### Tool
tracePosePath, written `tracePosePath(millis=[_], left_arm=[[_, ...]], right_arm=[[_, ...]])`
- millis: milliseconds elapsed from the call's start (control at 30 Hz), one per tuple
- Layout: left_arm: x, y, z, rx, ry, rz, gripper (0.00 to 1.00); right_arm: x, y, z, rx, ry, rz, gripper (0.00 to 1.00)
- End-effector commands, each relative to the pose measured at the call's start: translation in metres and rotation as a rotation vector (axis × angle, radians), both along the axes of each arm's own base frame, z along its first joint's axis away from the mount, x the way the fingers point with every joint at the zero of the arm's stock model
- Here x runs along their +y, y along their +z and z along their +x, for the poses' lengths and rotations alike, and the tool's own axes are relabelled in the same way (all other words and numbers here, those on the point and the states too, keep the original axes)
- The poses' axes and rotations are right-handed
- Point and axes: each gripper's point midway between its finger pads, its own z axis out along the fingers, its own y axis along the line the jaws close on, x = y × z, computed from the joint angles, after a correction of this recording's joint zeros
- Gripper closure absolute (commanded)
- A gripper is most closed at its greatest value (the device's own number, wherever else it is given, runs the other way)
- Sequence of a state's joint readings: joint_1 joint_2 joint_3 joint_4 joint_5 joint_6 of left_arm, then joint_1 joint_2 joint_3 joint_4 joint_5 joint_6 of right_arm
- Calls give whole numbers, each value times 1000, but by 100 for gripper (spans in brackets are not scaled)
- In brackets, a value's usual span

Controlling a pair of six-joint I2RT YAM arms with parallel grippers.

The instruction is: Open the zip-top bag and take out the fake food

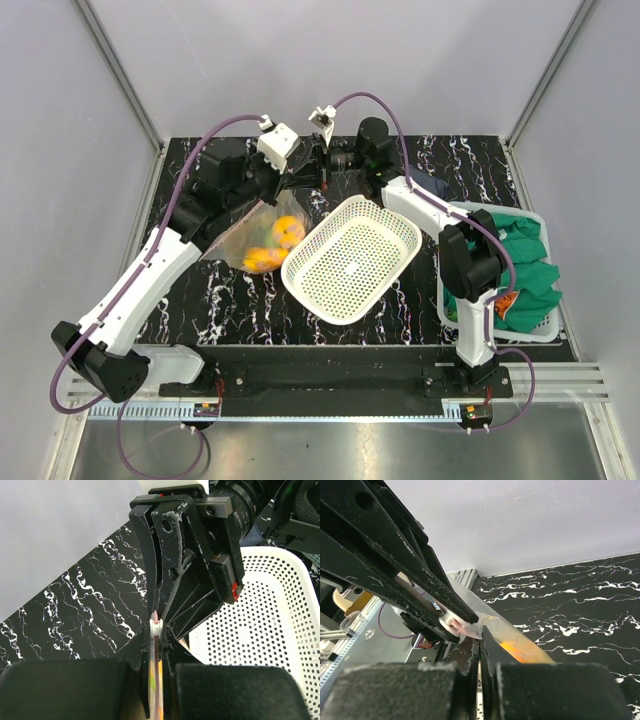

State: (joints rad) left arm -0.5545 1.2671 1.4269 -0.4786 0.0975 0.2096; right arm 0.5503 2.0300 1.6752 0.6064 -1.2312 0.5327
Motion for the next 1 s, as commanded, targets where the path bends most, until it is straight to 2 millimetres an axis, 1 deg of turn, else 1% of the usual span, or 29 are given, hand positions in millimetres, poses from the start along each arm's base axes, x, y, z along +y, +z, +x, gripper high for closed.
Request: tracePosePath(millis=[0,67,100,133,200,233,300,367,400,467,600,633,667,733,833,867,900,933,967], left_arm=[[6,28,-2,-52,30,-44,100],[9,24,-1,-41,48,-38,100],[12,25,-3,-42,57,-38,100],[14,21,-2,-31,72,-40,100],[20,23,-5,-32,88,-55,100],[25,19,-5,-22,107,-52,100],[32,15,-9,-12,127,-51,100],[39,7,-10,11,153,-46,100],[43,9,-13,14,163,-60,100],[48,2,-17,36,178,-60,100],[56,-8,-27,72,197,-68,100],[62,-7,-29,66,224,-65,100],[66,-13,-31,85,239,-55,100],[75,-15,-34,105,281,-64,100],[88,-19,-44,147,348,-93,100],[93,-18,-51,153,364,-100,100],[98,-22,-54,168,395,-109,100],[102,-21,-59,169,412,-120,100],[107,-22,-66,178,426,-128,100]], right_arm=[[0,45,-16,-108,4,82,100],[0,48,-11,-93,-31,102,100],[1,51,-12,-87,-29,113,100],[0,53,-8,-82,-45,120,100],[-1,56,-8,-78,-51,136,100],[-2,56,-5,-71,-67,143,100],[-5,58,-1,-62,-79,150,100],[-9,59,5,-43,-103,166,100],[-11,61,9,-36,-116,176,100],[-17,59,16,-11,-129,190,100],[-18,56,24,18,-146,206,100],[-19,56,26,20,-153,210,100],[-18,54,27,26,-157,209,100],[-17,54,30,33,-168,212,100],[-15,45,41,71,-206,189,100],[-15,43,45,64,-221,184,100],[-15,42,49,69,-240,182,100],[-14,37,53,83,-253,169,100],[-14,36,56,76,-262,168,100]])
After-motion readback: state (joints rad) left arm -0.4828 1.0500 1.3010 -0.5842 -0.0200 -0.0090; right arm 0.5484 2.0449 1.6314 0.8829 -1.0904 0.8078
